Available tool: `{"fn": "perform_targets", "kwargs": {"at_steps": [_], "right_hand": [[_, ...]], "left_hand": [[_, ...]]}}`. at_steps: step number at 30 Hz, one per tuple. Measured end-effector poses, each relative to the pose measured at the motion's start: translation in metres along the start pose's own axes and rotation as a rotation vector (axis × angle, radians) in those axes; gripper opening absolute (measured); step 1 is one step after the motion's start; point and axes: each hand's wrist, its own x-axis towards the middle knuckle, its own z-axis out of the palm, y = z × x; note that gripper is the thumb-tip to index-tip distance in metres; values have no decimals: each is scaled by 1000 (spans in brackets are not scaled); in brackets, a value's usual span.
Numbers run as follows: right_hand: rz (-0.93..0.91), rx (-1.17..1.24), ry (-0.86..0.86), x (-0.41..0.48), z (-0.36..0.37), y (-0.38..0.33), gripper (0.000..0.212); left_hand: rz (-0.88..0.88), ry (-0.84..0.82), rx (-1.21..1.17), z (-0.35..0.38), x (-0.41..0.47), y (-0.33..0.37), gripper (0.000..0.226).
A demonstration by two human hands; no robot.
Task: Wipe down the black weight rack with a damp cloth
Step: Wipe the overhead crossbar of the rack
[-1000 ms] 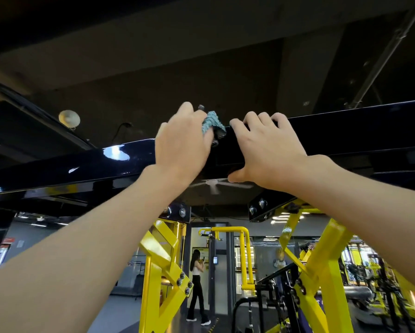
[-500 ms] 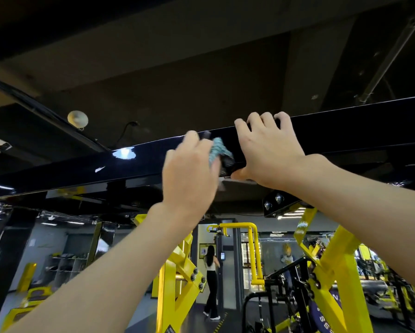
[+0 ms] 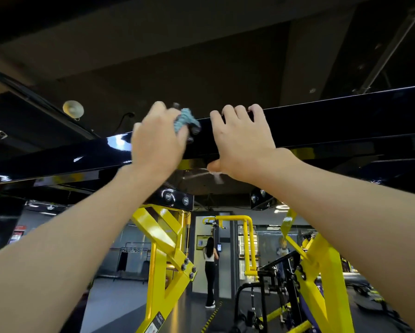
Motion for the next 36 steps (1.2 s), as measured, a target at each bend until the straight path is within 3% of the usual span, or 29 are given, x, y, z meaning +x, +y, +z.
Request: {"fn": "perform_targets", "kwargs": {"at_steps": [3, 7, 9, 13, 17, 21, 27, 32, 36], "right_hand": [[-5, 12, 3, 0, 1, 1, 93], [24, 0, -5, 0, 1, -6, 92], [34, -16, -23, 0, 0, -7, 93], [55, -34, -108, 11, -8, -19, 96], [-1, 1, -111, 27, -3, -51, 98], [55, -23, -58, 30, 5, -62, 95], [69, -55, -74, 30, 5, -66, 98], [59, -61, -46, 29, 6, -64, 93], [85, -68, -101, 33, 1, -72, 94]], "left_hand": [[-119, 32, -11, -3, -2, -2, 19], [100, -46, -54, -4, -22, 21, 16], [130, -42, -15, -6, -23, 5, 16], [-18, 19, -24, -12, -25, -14, 14], [177, -31, -30, -13, -38, -26, 11], [-59, 46, 14, -18, -31, -63, 16], [90, -5, -33, -15, -23, -70, 15], [-106, 43, -41, -16, -14, -88, 16], [74, 9, -147, -10, -17, -62, 13]]}}
